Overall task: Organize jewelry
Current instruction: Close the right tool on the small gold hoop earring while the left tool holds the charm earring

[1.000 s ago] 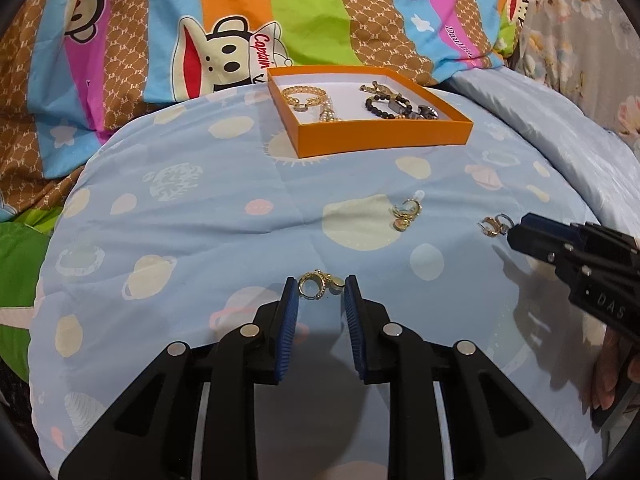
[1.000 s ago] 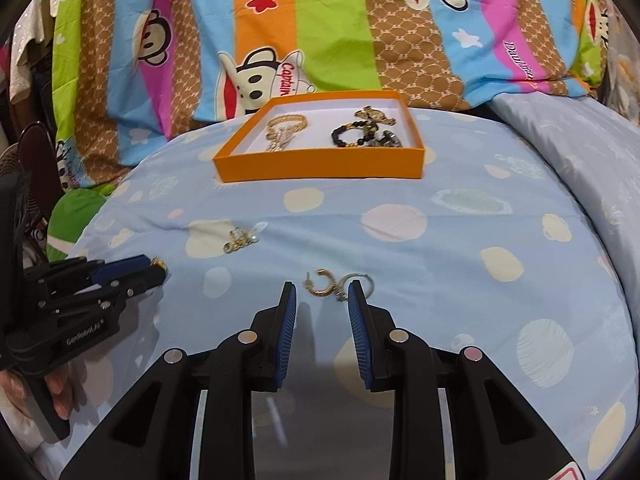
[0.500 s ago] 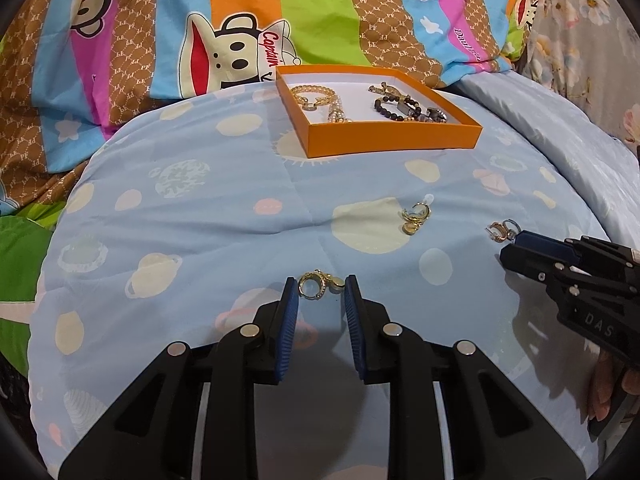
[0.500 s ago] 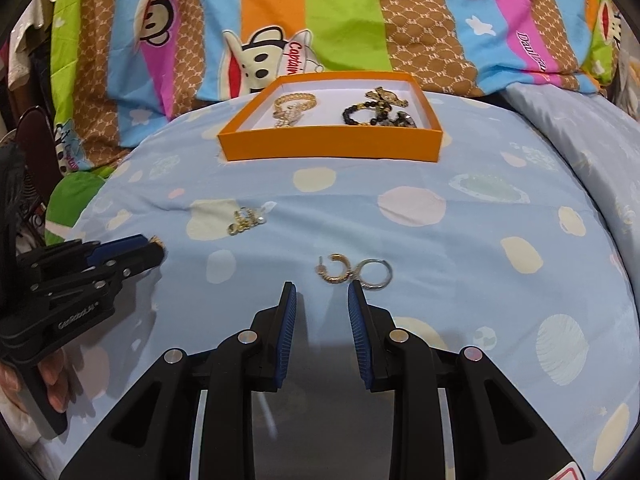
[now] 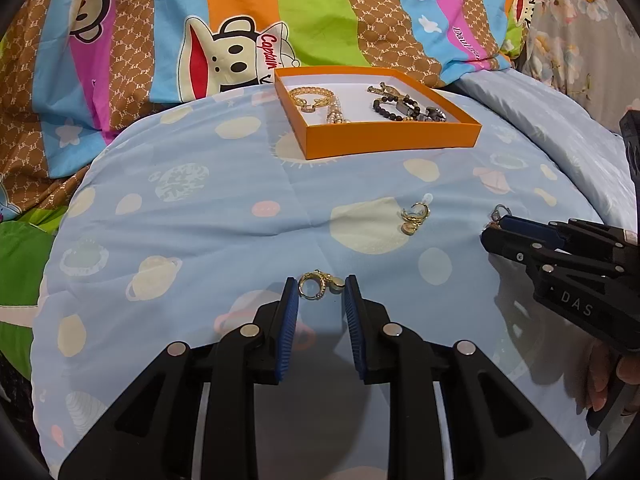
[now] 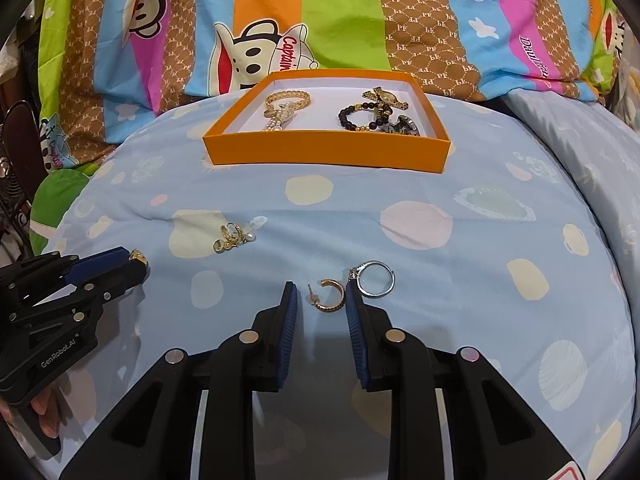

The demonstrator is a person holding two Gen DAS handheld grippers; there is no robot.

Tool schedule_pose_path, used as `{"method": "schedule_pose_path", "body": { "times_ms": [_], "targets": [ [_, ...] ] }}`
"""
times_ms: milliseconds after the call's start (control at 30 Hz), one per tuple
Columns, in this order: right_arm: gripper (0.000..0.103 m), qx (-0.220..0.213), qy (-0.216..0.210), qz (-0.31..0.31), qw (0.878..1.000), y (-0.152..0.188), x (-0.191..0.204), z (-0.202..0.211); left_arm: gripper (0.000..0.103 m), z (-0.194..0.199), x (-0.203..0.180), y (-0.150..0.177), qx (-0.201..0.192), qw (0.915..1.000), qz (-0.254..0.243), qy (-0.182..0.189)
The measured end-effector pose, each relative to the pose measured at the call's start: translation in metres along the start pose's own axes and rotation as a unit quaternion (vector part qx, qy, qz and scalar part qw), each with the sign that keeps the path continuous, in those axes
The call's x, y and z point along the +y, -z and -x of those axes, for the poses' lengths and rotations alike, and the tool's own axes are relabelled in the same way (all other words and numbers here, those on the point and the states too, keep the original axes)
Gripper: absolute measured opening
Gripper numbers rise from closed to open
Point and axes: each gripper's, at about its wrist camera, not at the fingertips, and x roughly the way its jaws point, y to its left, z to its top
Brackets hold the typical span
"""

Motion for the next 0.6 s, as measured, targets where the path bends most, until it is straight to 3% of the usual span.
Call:
{"method": "schedule_pose_path", "body": {
  "times_ms": [600],
  "targets": [
    [0.017,-0.034,0.0,-0.009,0.999,0.005,-0.004,0.018,0.023,0.002,0.0,0.0,-0.006,1.0,-0.001,-0.001]
  ]
}}
